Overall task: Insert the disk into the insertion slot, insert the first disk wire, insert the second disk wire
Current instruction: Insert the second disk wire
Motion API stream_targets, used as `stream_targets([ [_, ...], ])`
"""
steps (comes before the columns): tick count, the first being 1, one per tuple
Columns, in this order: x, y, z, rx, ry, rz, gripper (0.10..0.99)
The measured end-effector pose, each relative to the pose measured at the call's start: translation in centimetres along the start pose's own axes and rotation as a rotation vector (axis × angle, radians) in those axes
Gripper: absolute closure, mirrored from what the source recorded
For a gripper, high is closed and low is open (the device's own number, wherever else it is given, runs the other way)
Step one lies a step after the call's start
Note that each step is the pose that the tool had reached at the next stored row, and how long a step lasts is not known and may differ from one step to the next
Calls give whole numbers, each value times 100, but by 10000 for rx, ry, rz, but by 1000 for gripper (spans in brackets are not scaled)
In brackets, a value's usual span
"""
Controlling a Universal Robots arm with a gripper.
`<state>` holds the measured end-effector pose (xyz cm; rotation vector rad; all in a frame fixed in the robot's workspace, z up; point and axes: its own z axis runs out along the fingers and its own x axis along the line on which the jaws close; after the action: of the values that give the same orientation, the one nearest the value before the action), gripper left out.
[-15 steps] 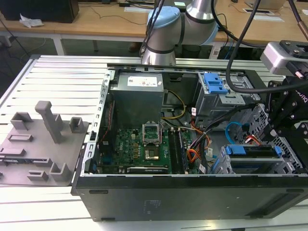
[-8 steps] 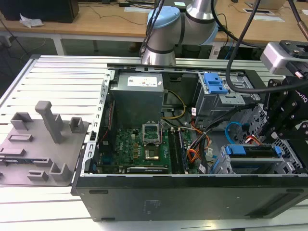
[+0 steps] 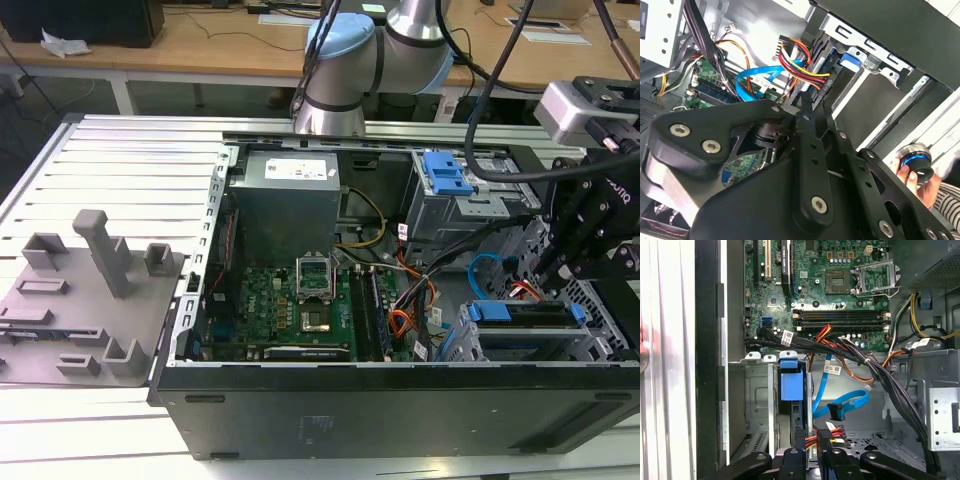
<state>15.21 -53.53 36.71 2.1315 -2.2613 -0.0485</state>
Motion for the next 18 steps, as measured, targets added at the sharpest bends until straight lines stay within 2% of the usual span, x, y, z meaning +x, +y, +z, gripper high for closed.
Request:
stream_targets([
  [13, -109, 7, 0, 0, 0, 0, 847],
  [16, -119, 29, 1, 0, 1, -3, 847],
  [18, -162, 35, 2, 0, 1, -30, 847],
])
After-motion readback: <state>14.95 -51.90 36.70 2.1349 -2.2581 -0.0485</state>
